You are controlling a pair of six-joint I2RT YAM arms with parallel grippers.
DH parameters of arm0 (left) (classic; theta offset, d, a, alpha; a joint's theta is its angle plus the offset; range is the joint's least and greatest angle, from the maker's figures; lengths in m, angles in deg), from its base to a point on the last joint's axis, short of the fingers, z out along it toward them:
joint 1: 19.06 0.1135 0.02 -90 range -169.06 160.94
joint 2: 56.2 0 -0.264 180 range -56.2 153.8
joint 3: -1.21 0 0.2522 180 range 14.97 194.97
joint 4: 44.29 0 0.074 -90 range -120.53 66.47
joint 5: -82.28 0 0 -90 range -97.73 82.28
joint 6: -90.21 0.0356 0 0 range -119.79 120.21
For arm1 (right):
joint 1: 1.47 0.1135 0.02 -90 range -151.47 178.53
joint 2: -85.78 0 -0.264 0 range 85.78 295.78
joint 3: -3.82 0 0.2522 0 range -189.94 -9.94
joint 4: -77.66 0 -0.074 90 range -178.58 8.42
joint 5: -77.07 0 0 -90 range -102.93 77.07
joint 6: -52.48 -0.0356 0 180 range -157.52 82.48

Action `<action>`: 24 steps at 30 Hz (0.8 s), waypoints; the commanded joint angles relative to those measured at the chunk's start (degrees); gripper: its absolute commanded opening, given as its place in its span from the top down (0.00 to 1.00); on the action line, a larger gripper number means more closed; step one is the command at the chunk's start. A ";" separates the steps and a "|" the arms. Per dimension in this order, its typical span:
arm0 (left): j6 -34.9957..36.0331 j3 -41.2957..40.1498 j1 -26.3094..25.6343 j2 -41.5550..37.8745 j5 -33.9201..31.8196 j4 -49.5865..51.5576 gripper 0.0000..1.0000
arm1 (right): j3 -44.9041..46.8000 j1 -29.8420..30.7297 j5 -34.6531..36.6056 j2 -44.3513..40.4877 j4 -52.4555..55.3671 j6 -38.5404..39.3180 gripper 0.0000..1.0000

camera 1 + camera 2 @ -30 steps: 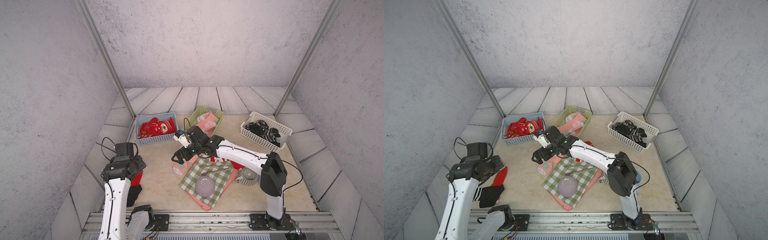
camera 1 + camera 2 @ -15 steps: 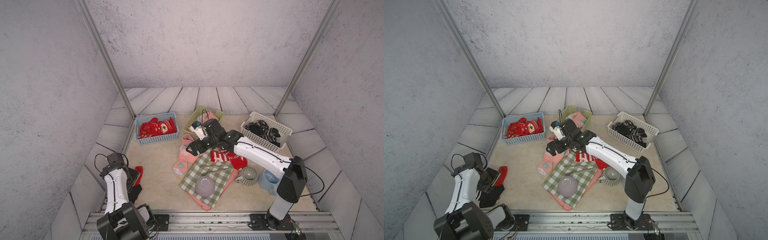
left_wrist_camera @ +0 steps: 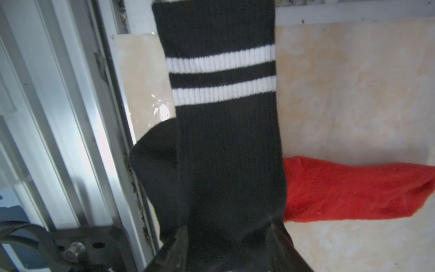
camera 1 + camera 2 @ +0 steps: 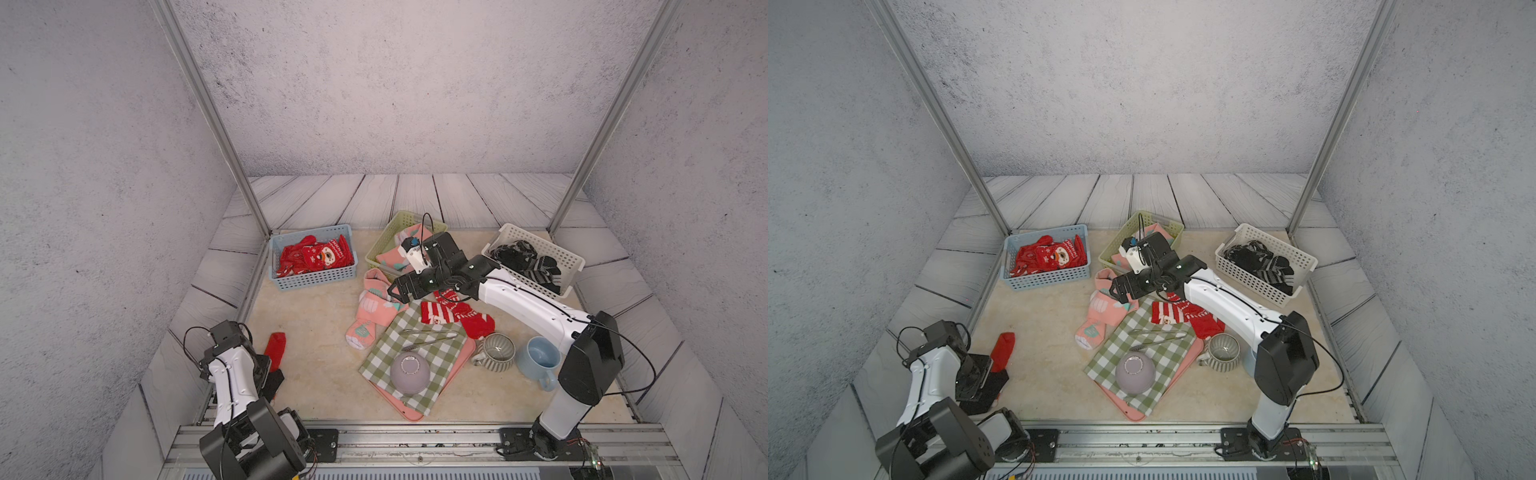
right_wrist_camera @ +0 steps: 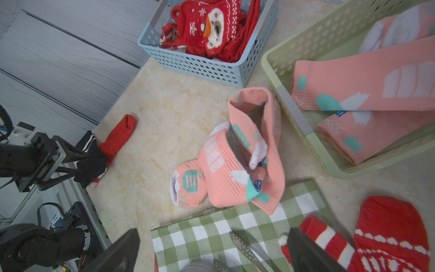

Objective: Sort the socks into the basket by color
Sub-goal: Move the sock to the center of the board.

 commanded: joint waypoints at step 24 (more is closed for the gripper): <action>4.99 8.67 -17.70 24.19 6.81 -9.52 0.84 | 2.71 -3.60 -1.23 -5.09 -0.22 -1.04 0.01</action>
